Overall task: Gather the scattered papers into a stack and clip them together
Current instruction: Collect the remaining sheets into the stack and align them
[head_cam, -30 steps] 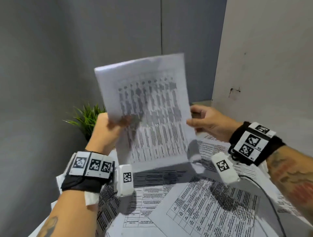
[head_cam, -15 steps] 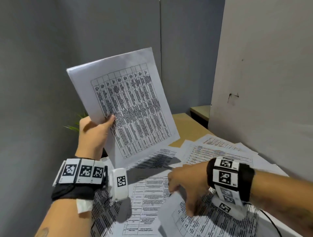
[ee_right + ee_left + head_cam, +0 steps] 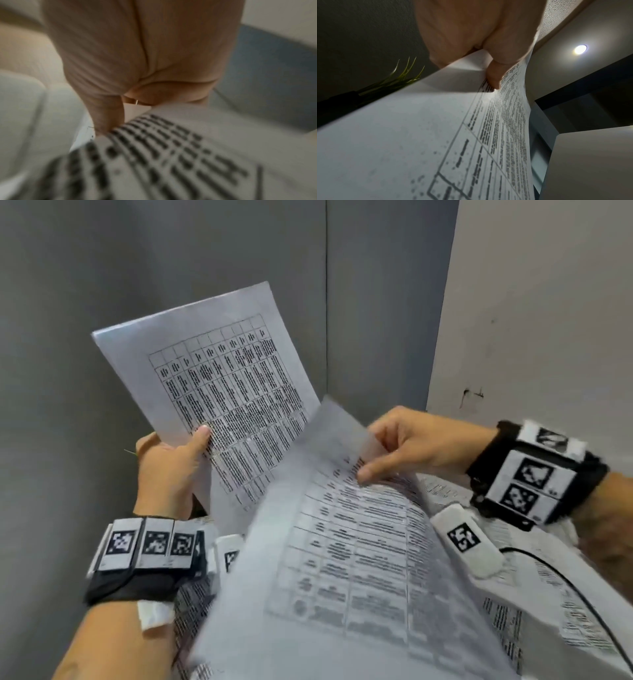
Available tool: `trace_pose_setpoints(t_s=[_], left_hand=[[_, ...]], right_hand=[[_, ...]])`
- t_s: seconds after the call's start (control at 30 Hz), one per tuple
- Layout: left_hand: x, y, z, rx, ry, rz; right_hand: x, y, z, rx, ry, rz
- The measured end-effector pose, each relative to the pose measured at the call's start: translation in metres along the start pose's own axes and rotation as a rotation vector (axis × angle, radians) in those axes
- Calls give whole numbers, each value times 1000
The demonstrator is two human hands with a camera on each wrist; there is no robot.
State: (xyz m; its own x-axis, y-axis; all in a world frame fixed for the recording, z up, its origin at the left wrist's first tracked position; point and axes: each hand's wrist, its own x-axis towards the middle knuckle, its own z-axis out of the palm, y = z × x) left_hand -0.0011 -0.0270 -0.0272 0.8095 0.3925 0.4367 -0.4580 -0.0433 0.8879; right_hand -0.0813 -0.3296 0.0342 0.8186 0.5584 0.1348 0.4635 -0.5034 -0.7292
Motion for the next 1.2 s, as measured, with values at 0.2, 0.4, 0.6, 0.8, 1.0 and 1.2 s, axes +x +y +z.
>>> trace_pose_setpoints(t_s=[0.2,0.4,0.6,0.8,1.0,1.2], left_hand=[[-1,-3,3,-94,-45,-24],[-9,2,8,-108,-126,52],[-11,1,11,-129,-128,30],[-17,4,12,-146,-153,36],[-16,4,14,-162,-166,49],[-18,4,16,-166,-199,16]], right_hand=[[1,146,-20,-540,-48,579],[8,195,-22,-559,79,785],[13,204,-28,-540,87,876],[8,210,-34,-502,129,966],[4,205,-33,-440,208,962],[0,189,-40,-372,217,760]])
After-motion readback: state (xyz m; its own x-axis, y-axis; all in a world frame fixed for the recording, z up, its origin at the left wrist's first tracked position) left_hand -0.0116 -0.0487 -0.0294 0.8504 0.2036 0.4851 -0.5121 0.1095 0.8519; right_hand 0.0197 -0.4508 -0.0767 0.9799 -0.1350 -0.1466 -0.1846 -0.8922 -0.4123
